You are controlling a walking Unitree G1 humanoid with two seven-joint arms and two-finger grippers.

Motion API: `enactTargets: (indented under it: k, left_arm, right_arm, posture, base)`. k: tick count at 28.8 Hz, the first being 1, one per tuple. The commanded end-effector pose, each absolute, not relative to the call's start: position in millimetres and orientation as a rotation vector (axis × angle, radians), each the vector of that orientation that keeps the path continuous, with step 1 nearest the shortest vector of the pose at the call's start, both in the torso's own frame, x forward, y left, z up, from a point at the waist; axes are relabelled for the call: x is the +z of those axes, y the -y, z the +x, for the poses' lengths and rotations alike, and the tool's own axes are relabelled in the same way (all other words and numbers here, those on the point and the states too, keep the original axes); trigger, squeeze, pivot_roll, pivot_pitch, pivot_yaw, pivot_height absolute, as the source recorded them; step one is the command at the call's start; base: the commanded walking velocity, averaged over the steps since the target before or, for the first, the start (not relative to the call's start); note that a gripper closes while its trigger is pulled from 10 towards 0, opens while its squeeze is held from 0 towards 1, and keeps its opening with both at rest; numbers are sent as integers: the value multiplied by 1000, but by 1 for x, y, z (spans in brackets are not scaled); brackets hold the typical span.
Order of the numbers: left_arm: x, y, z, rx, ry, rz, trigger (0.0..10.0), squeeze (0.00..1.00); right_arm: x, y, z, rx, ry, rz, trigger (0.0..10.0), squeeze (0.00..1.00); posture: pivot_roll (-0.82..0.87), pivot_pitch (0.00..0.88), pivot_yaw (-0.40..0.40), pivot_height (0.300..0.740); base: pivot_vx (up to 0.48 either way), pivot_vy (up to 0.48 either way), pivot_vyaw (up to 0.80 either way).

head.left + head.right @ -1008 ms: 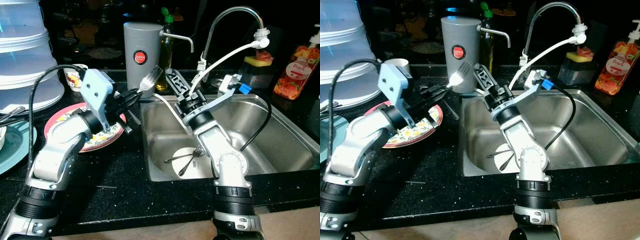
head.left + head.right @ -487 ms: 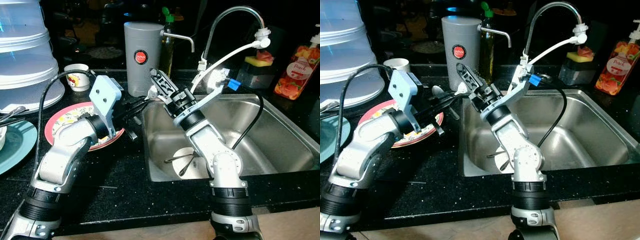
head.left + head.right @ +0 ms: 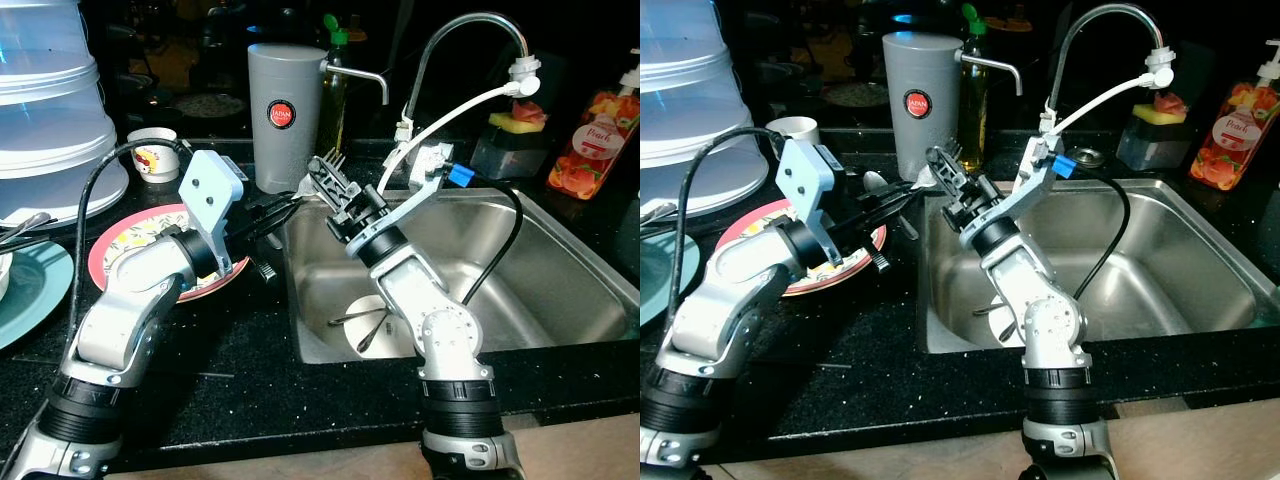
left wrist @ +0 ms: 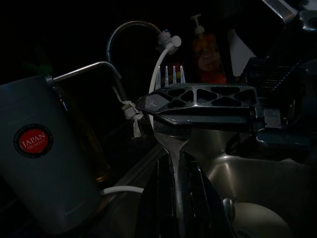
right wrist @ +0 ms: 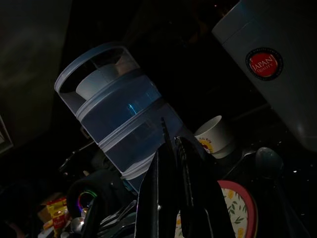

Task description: Kitchen organization

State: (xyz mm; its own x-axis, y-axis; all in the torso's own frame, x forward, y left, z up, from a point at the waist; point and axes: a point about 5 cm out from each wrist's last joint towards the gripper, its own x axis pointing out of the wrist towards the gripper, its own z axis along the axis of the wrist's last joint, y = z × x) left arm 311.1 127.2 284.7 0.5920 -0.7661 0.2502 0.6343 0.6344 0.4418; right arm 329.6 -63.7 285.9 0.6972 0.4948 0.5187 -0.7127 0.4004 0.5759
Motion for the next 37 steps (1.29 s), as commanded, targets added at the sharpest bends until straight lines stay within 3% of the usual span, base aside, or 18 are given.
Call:
enactTargets:
  k: [1, 3, 4, 5, 12, 13, 14, 21, 24, 26, 30, 32, 34, 35, 36, 37]
  left_arm:
    - [280, -126, 312, -825, 430, 331, 0, 0]
    - [280, -126, 312, -811, 433, 340, 0, 0]
    - [281, -128, 313, -791, 438, 349, 4510, 0]
    - [281, -128, 314, -791, 430, 344, 10000, 1000]
    - [286, -140, 322, -656, 442, 408, 10000, 1000]
    - [287, -142, 323, -637, 448, 419, 10000, 533]
    - [289, -147, 324, -602, 459, 428, 10000, 0]
    - [291, -150, 322, -622, 462, 394, 10000, 0]
    - [290, -148, 322, -637, 459, 392, 10000, 0]
    - [283, -138, 319, -706, 429, 373, 10000, 0]
    - [272, -123, 315, -790, 377, 341, 10000, 0]
    - [242, -107, 315, -855, 213, 314, 10000, 0]
    - [234, -106, 316, -857, 163, 305, 10000, 0]
    - [228, -107, 316, -857, 129, 304, 10000, 0]
    - [228, -107, 316, -857, 129, 304, 10000, 0]
    - [222, -107, 317, -850, 90, 303, 10000, 0]
  right_arm:
    - [283, 60, 330, 770, 283, 899, 0, 0]
    - [283, 62, 331, 754, 289, 899, 0, 0]
    - [283, 63, 331, 744, 292, 900, 0, 0]
    - [283, 65, 332, 731, 297, 900, 0, 0]
    - [282, 85, 345, 606, 340, 858, 0, 0]
    - [282, 87, 346, 596, 345, 854, 0, 0]
    - [283, 95, 350, 561, 365, 814, 0, 0]
    - [275, 133, 365, 315, 434, 524, 0, 0]
    - [272, 138, 367, 278, 435, 459, 0, 0]
    - [264, 145, 368, 216, 452, 291, 0, 0]
    - [256, 145, 366, 210, 456, 189, 0, 0]
    - [240, 132, 362, 267, 456, 45, 0, 0]
    - [236, 128, 361, 277, 458, 10, 235, 0]
    - [231, 125, 361, 276, 451, -13, 1412, 0]
    - [231, 125, 361, 276, 451, -13, 1412, 0]
    - [227, 124, 361, 271, 443, -29, 2824, 0]
  posture:
    - [69, 9, -30, 740]
    - [69, 9, -30, 740]
    - [67, 4, -30, 740]
    - [67, 4, -30, 740]
    - [70, 4, -34, 740]
    - [70, 4, -34, 740]
    - [71, 5, -35, 740]
    - [72, 11, -38, 740]
    - [71, 13, -37, 740]
    - [71, 21, -40, 740]
    - [72, 23, -42, 740]
    - [72, 23, -42, 740]
    - [66, 26, -41, 740]
    - [66, 26, -41, 740]
    - [66, 26, -41, 740]
    - [65, 27, -43, 740]
  base:
    - [0, 0, 0]
    - [0, 0, 0]
    - [0, 0, 0]
    - [0, 0, 0]
    - [0, 0, 0]
    - [0, 0, 0]
    - [0, 0, 0]
    - [0, 0, 0]
    - [0, 0, 0]
    - [0, 0, 0]
    - [0, 0, 0]
    - [0, 0, 0]
    - [0, 0, 0]
    - [0, 0, 0]
    - [0, 0, 0]
    - [0, 0, 0]
